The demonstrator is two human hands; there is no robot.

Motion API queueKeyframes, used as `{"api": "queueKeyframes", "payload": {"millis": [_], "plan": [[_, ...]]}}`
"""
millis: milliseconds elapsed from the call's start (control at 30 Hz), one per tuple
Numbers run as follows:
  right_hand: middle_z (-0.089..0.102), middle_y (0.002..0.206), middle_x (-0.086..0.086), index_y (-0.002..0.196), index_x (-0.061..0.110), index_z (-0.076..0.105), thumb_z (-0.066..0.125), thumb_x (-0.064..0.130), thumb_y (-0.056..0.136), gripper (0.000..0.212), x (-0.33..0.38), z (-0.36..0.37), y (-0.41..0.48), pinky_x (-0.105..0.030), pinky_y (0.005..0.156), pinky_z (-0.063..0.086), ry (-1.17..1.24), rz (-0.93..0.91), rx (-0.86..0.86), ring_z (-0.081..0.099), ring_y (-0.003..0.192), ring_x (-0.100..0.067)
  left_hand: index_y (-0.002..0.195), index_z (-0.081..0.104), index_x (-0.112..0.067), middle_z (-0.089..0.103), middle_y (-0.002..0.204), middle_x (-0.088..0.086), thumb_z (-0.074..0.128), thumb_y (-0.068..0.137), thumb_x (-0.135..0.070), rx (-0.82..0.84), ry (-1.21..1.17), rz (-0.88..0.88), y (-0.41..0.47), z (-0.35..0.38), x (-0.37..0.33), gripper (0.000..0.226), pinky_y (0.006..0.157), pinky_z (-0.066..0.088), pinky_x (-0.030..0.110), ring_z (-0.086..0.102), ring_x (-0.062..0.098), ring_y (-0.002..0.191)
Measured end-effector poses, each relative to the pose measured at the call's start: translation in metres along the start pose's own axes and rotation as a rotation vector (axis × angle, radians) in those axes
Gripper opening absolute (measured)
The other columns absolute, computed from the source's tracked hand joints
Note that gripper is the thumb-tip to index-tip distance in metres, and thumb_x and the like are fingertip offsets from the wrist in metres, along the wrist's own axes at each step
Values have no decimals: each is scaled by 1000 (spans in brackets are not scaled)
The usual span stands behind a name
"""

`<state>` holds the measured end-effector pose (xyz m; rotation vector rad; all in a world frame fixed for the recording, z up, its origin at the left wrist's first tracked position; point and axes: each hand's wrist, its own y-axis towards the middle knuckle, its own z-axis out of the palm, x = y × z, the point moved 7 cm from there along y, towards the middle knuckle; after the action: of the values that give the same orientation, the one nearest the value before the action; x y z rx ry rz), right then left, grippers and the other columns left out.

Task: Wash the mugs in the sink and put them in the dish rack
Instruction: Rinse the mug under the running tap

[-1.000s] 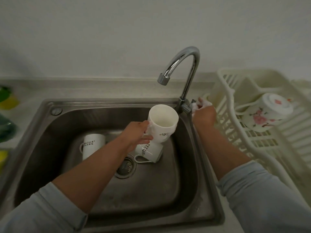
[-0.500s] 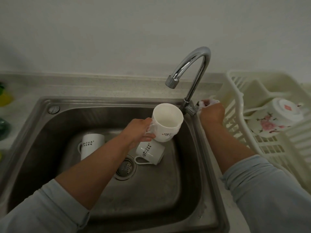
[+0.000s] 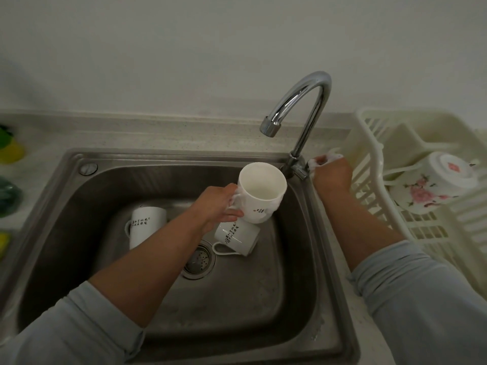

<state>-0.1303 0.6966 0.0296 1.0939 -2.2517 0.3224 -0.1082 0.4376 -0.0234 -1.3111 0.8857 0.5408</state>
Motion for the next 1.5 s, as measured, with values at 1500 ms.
{"api": "queueKeyframes", "payload": {"millis": [1500], "plan": [[61,83,-1,100,11,60,49,25,97,18,26,72,-76,-33,67,56,572,45,640,59,77,-13,92,70,-1,64,116,11,45,89,-33,-257,527,360,-11,-24,-14,41,81,49,34,61,25,94]]}}
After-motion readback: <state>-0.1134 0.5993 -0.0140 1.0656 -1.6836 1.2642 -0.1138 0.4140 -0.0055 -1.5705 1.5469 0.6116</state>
